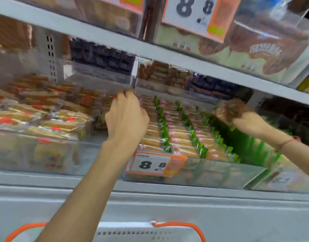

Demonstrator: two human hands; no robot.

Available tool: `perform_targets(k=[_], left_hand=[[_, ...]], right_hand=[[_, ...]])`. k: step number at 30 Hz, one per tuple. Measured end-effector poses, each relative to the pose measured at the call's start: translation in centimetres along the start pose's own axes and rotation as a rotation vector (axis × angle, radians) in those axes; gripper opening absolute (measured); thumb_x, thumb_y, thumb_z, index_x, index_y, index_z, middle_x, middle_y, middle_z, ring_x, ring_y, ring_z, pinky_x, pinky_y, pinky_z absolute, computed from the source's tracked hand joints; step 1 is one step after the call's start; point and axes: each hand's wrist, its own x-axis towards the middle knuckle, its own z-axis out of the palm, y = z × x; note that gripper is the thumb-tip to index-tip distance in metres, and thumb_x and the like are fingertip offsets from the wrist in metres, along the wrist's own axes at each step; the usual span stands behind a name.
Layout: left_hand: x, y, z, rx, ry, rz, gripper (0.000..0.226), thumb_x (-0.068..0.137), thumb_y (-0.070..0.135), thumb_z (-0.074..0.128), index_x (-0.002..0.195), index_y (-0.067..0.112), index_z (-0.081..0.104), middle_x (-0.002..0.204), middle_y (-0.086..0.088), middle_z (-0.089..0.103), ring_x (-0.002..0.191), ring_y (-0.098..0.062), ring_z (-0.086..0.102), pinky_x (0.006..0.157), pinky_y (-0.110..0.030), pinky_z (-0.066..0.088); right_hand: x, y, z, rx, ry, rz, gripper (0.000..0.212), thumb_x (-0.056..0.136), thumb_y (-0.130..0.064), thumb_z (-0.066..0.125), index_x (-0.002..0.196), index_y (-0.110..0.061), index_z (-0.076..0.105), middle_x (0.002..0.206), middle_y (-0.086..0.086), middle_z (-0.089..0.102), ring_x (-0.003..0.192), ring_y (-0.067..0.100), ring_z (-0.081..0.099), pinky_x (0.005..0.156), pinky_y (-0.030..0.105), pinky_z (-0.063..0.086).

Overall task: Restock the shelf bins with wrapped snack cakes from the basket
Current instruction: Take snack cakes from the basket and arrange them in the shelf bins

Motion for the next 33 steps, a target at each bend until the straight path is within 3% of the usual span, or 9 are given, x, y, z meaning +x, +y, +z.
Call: perform_targets(k=[4, 7, 9, 11, 15, 19, 26, 29, 33], left_hand=[[0.2, -0.4, 0.6, 0.019, 0.009, 0.011, 0.030, 0.096, 0.024, 0.051, 0.122, 0.009, 0.047, 0.123, -0.013, 0.051, 0.116, -0.034, 0.050, 0.078, -0.042, 0.038], [0.4, -0.5, 0.9, 0.026, 0.028, 0.022, 0.034, 0.095, 0.028, 0.052, 0.124, 0.009, 0.047, 0.123, -0.012, 0.052, 0.115, -0.033, 0.050, 0.074, -0.039, 0.034], [0.5, -0.6, 1.0, 0.022, 0.035, 0.023, 0.037, 0.095, 0.030, 0.053, 0.125, 0.009, 0.047, 0.123, -0.011, 0.051, 0.116, -0.033, 0.050, 0.073, -0.038, 0.032], [0.5, -0.7, 1.1, 0.021, 0.038, 0.030, 0.040, 0.094, 0.033, 0.054, 0.125, 0.009, 0.046, 0.123, -0.011, 0.050, 0.116, -0.033, 0.049, 0.073, -0.038, 0.031], [0.5, -0.8, 1.2, 0.003, 0.047, 0.044, 0.042, 0.092, 0.037, 0.054, 0.123, 0.008, 0.047, 0.121, -0.011, 0.051, 0.115, -0.033, 0.049, 0.072, -0.037, 0.030], [0.4, -0.6, 1.1, -0.016, 0.040, 0.036, 0.045, 0.092, 0.040, 0.055, 0.123, 0.008, 0.048, 0.122, -0.012, 0.051, 0.115, -0.032, 0.049, 0.078, -0.042, 0.040], [0.4, -0.6, 1.1, -0.019, 0.037, 0.038, 0.048, 0.092, 0.041, 0.054, 0.126, 0.009, 0.045, 0.125, -0.011, 0.050, 0.117, -0.032, 0.048, 0.080, -0.043, 0.041], [0.5, -0.5, 1.1, -0.015, 0.045, 0.042, 0.049, 0.092, 0.042, 0.053, 0.127, 0.009, 0.045, 0.125, -0.010, 0.049, 0.118, -0.031, 0.048, 0.083, -0.043, 0.042], [0.5, -0.6, 1.3, -0.016, 0.050, 0.041, 0.048, 0.092, 0.042, 0.053, 0.127, 0.010, 0.045, 0.125, -0.009, 0.050, 0.117, -0.030, 0.049, 0.082, -0.042, 0.043]], right_hand=[[3.0, 0.6, 1.3, -0.302, 0.055, -0.012, 0.031, 0.094, -0.022, 0.058, 0.123, -0.014, 0.052, 0.124, 0.015, 0.060, 0.109, 0.036, 0.058, 0.082, 0.036, 0.043], [5.0, 0.9, 2.5, -0.441, -0.043, -0.018, 0.027, 0.095, -0.027, 0.054, 0.121, -0.019, 0.057, 0.128, 0.013, 0.058, 0.110, 0.036, 0.058, 0.089, 0.039, 0.045], [5.6, 0.4, 3.1, -0.422, -0.105, -0.033, 0.021, 0.096, -0.032, 0.052, 0.114, -0.023, 0.058, 0.115, 0.010, 0.063, 0.093, 0.029, 0.062, 0.081, 0.037, 0.049], [6.0, 0.2, 3.7, -0.388, -0.141, -0.038, 0.013, 0.098, -0.024, 0.050, 0.109, -0.026, 0.056, 0.105, 0.009, 0.065, 0.080, 0.021, 0.061, 0.072, 0.032, 0.047], [6.3, -0.1, 3.9, -0.402, -0.084, -0.079, 0.031, 0.090, -0.003, 0.057, 0.114, -0.020, 0.064, 0.116, 0.010, 0.065, 0.103, 0.028, 0.061, 0.083, 0.035, 0.048], [6.1, 0.4, 3.9, -0.443, -0.115, -0.091, 0.045, 0.081, -0.002, 0.066, 0.121, -0.020, 0.059, 0.119, 0.009, 0.064, 0.108, 0.030, 0.059, 0.086, 0.037, 0.048], [6.7, 1.3, 5.4, -0.434, 0.090, -0.164, 0.040, 0.079, 0.005, 0.065, 0.111, -0.021, 0.068, 0.116, 0.010, 0.067, 0.109, 0.032, 0.060, 0.087, 0.042, 0.050], [7.1, 1.3, 5.8, -0.491, 0.113, -0.156, 0.046, 0.077, 0.007, 0.066, 0.115, -0.019, 0.068, 0.120, 0.011, 0.065, 0.114, 0.033, 0.056, 0.092, 0.041, 0.045], [6.9, 1.2, 5.8, -0.457, 0.102, -0.152, 0.045, 0.081, 0.007, 0.060, 0.118, -0.017, 0.066, 0.121, 0.012, 0.065, 0.112, 0.034, 0.058, 0.088, 0.041, 0.048]])
